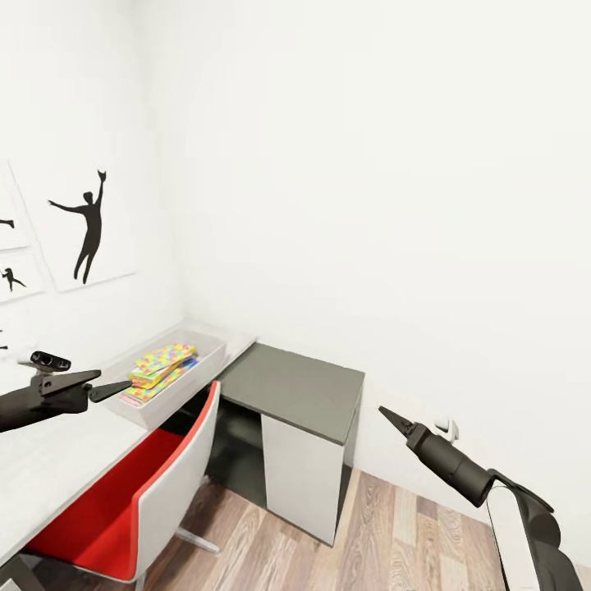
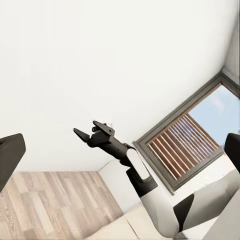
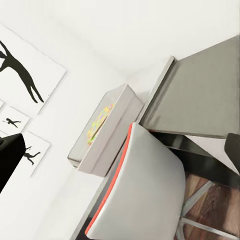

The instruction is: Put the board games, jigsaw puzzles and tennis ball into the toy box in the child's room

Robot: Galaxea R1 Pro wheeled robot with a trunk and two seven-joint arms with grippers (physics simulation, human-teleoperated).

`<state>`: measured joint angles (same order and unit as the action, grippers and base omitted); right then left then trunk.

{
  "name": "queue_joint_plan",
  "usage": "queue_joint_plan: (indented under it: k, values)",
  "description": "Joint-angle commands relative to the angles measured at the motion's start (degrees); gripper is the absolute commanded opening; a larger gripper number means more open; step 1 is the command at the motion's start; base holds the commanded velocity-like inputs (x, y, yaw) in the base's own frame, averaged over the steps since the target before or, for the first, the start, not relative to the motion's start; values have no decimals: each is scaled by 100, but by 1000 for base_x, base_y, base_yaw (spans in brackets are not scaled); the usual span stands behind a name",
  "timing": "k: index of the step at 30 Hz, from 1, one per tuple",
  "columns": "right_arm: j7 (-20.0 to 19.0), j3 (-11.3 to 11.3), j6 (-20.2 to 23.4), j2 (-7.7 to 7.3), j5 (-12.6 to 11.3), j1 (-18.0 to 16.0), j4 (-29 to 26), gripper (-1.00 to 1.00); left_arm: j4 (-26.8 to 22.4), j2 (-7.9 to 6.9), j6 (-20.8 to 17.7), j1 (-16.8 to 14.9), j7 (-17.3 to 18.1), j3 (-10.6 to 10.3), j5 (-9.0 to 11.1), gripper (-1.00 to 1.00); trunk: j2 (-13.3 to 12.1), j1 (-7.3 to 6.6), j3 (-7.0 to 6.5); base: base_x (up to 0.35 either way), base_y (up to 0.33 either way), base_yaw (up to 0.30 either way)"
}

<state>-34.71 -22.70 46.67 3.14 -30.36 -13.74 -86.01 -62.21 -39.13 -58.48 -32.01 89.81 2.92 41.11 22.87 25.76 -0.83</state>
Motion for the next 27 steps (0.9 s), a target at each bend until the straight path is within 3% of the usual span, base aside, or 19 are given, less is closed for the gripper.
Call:
queue_joint_plan:
  k: [1,18,27]
  values:
    - [-20,-15,36,7,-3,-5,1,100,-1,-5,-61,2,19,-2,3,100,4,3,-1,0,0,-281]
    - [-24,-40,27,5,12,-5,5,100,7,-91,-58,2,19,-2,3,100,4,3,-58,-8,0,-281]
    - [-23,-47,21,3,28,-5,13,100,7,-95,-58,2,19,-2,3,100,4,3,-88,-219,60,-281]
